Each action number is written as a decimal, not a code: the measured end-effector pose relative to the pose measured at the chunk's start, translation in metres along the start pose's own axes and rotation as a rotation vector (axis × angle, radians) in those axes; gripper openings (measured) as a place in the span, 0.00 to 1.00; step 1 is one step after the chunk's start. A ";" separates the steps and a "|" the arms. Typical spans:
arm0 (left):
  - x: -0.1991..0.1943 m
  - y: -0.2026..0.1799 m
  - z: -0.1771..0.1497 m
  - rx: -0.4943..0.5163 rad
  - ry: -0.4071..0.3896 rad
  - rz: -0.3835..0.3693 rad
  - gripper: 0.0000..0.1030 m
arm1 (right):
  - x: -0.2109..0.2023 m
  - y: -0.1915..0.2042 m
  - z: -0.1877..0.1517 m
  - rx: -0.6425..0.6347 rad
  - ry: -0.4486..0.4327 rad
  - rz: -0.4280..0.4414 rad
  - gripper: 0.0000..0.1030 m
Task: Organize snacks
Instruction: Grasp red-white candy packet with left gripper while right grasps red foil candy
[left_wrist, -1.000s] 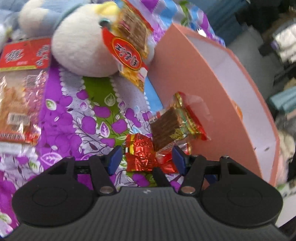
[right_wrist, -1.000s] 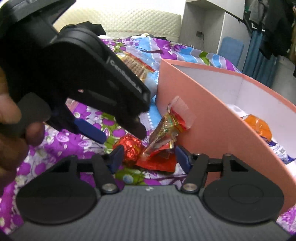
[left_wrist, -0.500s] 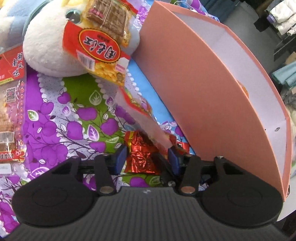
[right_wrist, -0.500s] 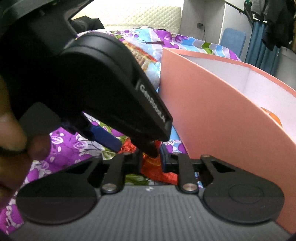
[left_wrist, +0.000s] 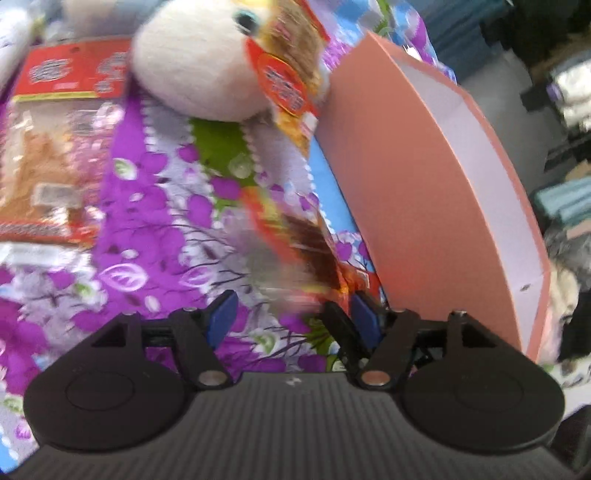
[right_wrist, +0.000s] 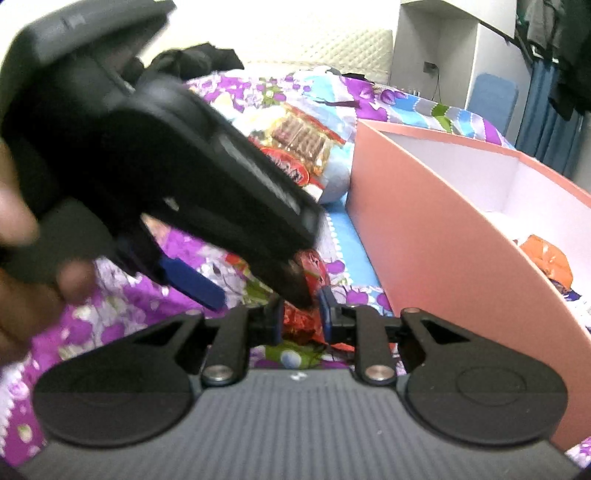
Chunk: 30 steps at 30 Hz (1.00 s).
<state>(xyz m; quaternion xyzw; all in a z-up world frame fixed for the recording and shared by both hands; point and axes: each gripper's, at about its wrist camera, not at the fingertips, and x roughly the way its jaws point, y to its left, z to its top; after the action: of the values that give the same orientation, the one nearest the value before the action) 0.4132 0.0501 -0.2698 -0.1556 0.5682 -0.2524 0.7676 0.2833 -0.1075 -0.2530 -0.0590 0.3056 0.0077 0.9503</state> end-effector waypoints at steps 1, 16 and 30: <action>-0.004 0.005 0.000 -0.020 -0.010 -0.011 0.75 | 0.001 -0.003 -0.001 0.011 0.015 0.003 0.14; -0.011 0.007 -0.005 -0.001 -0.126 0.030 0.66 | -0.037 -0.036 0.004 0.149 -0.005 0.003 0.03; 0.020 0.011 0.013 -0.158 -0.151 -0.109 0.71 | -0.003 -0.014 -0.009 0.017 0.072 0.059 0.50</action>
<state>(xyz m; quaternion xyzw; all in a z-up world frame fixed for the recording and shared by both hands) 0.4326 0.0475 -0.2877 -0.2648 0.5178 -0.2356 0.7786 0.2762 -0.1223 -0.2572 -0.0422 0.3413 0.0313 0.9385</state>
